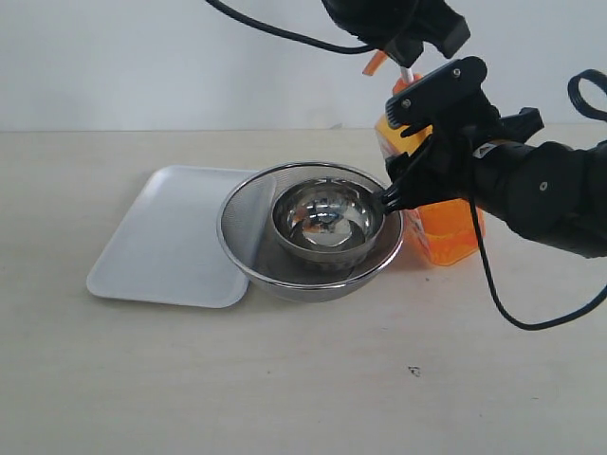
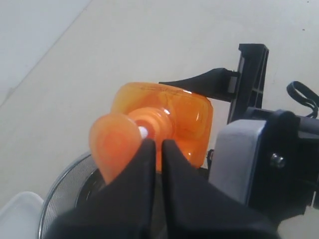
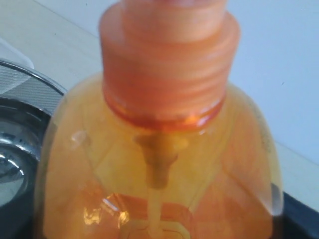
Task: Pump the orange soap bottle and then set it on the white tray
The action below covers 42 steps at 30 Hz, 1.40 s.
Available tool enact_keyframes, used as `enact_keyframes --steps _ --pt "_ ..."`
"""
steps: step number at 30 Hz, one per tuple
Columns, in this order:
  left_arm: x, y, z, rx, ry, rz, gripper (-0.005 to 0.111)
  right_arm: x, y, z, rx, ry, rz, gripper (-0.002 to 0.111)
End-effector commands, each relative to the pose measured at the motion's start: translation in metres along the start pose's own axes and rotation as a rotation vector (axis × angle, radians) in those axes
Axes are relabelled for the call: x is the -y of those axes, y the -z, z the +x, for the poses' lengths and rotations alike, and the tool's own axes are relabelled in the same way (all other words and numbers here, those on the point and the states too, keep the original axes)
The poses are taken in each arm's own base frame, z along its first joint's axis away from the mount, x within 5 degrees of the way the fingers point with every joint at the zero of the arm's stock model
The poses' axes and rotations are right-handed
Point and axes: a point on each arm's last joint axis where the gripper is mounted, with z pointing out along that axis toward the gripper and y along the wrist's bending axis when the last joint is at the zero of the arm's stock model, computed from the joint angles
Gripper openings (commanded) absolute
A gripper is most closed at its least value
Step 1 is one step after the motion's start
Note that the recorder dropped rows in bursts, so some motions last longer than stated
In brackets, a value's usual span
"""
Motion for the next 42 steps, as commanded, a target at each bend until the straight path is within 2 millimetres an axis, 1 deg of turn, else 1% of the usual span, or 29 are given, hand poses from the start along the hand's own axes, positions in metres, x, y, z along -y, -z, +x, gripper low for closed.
enact_keyframes --steps 1,4,12,14,17,21,24,27,32,35,40,42 --pt "-0.010 0.007 0.006 -0.067 -0.014 -0.069 0.005 -0.002 0.000 0.004 -0.025 -0.012 -0.016 0.000" --pt "-0.011 0.007 0.009 -0.093 -0.018 -0.078 0.005 -0.002 0.000 0.004 -0.025 -0.012 -0.016 0.000" --pt "-0.010 0.008 0.008 -0.087 -0.011 -0.064 0.005 -0.002 0.000 0.004 -0.025 -0.012 -0.016 0.000" --pt "-0.006 0.013 0.006 -0.067 -0.001 -0.022 0.005 -0.002 0.000 0.004 -0.025 -0.012 -0.016 0.000" --pt "0.002 0.027 0.000 -0.010 -0.023 0.039 0.005 -0.002 0.000 0.004 -0.027 -0.010 -0.017 0.000" --pt "-0.001 0.048 -0.008 0.070 -0.040 -0.010 0.005 -0.001 0.000 0.003 -0.021 -0.011 -0.011 0.000" --pt "-0.007 0.056 -0.008 0.073 -0.036 -0.067 0.005 0.000 0.000 0.002 -0.005 -0.009 0.004 0.000" --pt "-0.009 0.056 -0.008 0.071 -0.048 -0.099 0.005 -0.001 0.000 0.000 0.015 0.039 -0.011 0.000" --pt "-0.010 0.053 -0.013 0.119 -0.045 -0.102 0.005 -0.001 0.000 0.000 0.016 0.039 -0.012 0.000" --pt "-0.010 0.047 -0.012 0.117 -0.044 -0.100 0.005 -0.001 0.000 0.000 0.016 0.039 -0.012 0.000" --pt "-0.010 0.028 -0.008 0.072 -0.040 -0.084 0.005 -0.002 0.000 0.000 0.013 0.039 -0.015 0.000" --pt "-0.011 0.024 -0.008 0.077 -0.043 -0.091 0.005 -0.002 0.000 0.000 0.010 0.039 -0.018 0.000"
